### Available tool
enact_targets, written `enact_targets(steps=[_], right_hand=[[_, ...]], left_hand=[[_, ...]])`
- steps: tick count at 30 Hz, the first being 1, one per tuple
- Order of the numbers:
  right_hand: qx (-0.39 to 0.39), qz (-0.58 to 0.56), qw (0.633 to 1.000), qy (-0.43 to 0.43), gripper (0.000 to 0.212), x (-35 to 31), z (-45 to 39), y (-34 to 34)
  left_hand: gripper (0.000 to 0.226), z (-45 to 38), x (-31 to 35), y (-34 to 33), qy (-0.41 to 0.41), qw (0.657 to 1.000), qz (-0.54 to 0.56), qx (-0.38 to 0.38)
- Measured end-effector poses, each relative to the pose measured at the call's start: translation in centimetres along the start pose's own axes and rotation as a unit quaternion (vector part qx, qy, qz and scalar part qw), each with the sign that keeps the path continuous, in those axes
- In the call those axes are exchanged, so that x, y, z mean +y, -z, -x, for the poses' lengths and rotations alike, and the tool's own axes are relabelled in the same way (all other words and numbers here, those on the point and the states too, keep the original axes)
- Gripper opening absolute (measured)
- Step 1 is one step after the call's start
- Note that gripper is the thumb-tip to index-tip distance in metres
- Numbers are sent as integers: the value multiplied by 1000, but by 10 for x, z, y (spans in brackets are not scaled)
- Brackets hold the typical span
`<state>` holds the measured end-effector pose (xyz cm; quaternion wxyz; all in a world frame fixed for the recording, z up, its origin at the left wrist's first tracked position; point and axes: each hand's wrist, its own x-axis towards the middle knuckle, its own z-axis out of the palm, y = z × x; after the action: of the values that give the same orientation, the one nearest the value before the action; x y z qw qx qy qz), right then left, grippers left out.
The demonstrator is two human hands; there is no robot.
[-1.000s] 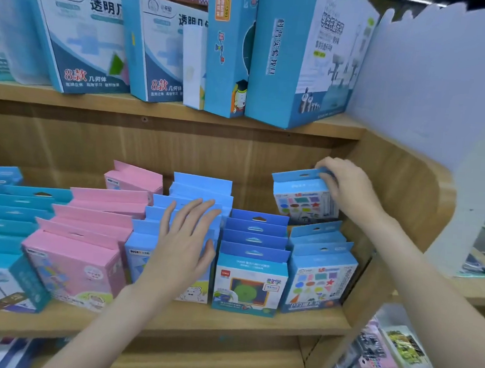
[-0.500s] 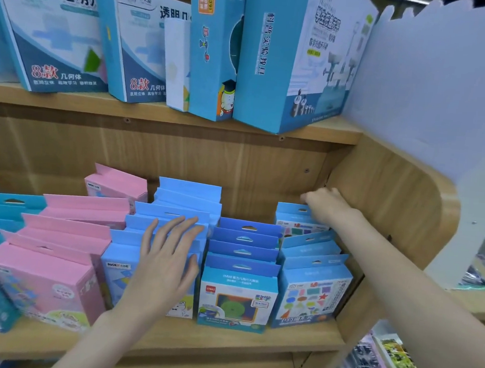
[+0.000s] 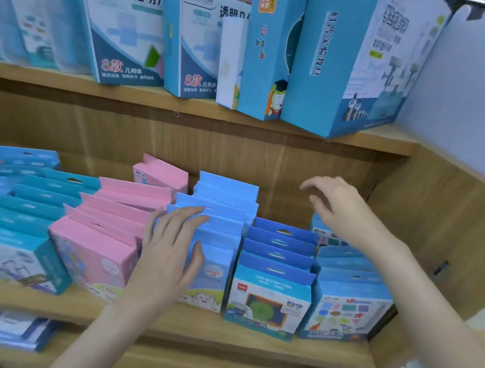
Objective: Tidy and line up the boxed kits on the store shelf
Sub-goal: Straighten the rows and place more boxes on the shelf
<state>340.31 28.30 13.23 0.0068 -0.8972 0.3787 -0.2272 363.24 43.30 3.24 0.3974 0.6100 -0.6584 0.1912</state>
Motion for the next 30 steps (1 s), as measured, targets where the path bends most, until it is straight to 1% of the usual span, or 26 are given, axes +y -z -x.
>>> enact_targets(steps=[2, 4, 9, 12, 16, 22, 26, 28, 30], right_hand=[[3, -25, 999, 46, 24, -24, -5, -4], [-3, -42, 996, 74, 24, -47, -16, -10], [-49, -84, 985, 145, 24, -115, -50, -29], [-64, -108, 975, 184, 22, -163, -72, -52], [-65, -130, 969, 201, 20, -232, -103, -91], [-76, -133, 964, 215, 19, -336, -132, -155], [-84, -123, 961, 231, 16, -386, -134, -186], [-100, -102, 961, 237, 19, -401, -133, -195], [-120, -82, 963, 225, 22, -411, -133, -201]], left_hand=[[35, 6, -11, 14, 8, 1000, -10, 1], [36, 14, -26, 31, 23, 999, -20, -8], [40, 35, -78, 76, 82, 995, -65, -3], [39, 51, -119, 102, 102, 992, -79, 6], [36, 74, -189, 141, 117, 988, -103, 12], [35, 97, -294, 203, 124, 985, -122, -4], [35, 105, -336, 230, 126, 984, -121, -25], [35, 110, -348, 238, 134, 983, -118, -30], [36, 116, -356, 241, 137, 984, -111, -27]])
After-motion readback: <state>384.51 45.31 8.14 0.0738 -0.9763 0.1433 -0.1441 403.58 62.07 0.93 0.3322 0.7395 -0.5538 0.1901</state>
